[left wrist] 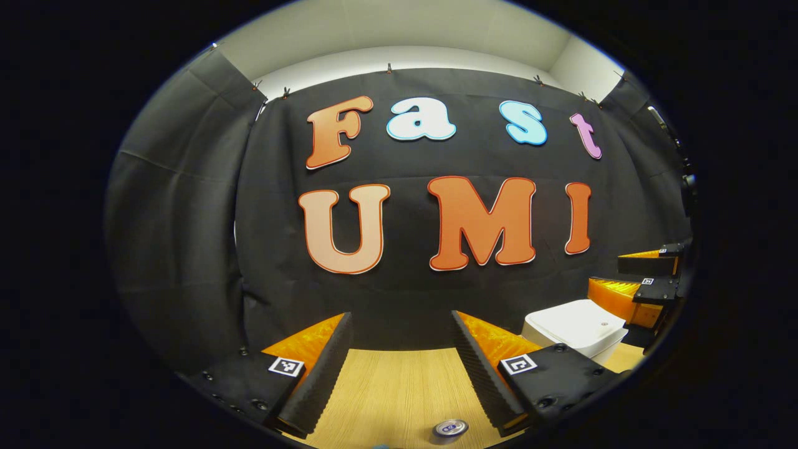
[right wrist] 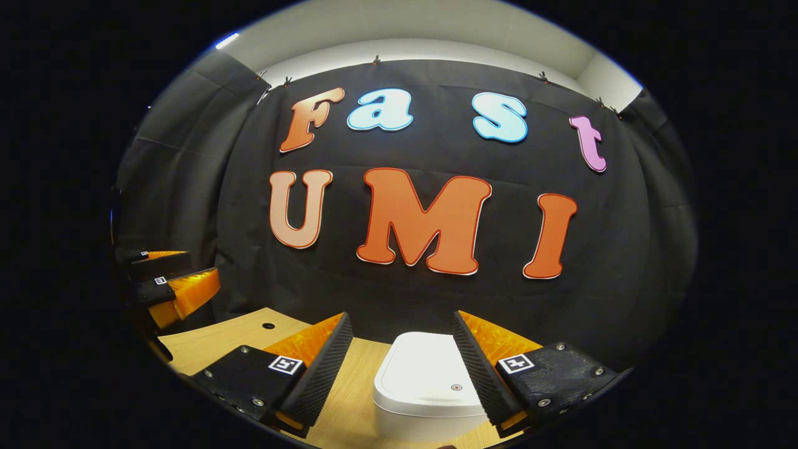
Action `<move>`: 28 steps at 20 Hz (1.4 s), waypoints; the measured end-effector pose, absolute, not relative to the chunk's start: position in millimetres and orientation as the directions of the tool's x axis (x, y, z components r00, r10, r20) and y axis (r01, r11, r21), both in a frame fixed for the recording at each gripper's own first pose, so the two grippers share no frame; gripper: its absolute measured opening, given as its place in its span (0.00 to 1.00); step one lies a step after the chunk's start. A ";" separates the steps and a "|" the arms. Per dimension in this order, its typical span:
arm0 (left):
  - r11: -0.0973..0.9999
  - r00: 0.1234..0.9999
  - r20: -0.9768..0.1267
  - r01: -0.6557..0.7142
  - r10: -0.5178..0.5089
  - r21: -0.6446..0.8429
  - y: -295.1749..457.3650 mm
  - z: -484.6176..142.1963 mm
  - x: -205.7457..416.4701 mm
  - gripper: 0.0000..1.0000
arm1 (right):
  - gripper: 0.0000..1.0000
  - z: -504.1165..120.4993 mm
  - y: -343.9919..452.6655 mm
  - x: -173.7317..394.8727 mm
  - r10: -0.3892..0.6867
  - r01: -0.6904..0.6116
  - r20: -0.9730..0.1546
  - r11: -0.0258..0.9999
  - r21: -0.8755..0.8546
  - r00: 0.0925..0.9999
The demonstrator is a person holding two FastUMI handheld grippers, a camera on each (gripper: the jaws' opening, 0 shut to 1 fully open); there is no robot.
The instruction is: Press the lid of the desktop garbage bin to open it, pick up the crumpled paper on the desktop and throw it into the bin, then pick up the pop can on the desktop and drop it into the bin, and finally close the garbage bin lid.
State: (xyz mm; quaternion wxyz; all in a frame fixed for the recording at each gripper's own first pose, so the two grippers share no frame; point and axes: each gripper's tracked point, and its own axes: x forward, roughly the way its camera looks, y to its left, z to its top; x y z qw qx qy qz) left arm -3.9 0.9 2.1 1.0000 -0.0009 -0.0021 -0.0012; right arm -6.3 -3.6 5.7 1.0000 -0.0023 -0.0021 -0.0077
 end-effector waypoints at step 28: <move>0.999 0.998 -0.050 -0.028 0.029 0.036 -2.1 -13.8 -2.8 0.99 | 0.01 -93.4 -69.1 13.5 -0.087 0.109 -0.291 0.992 0.062 0.953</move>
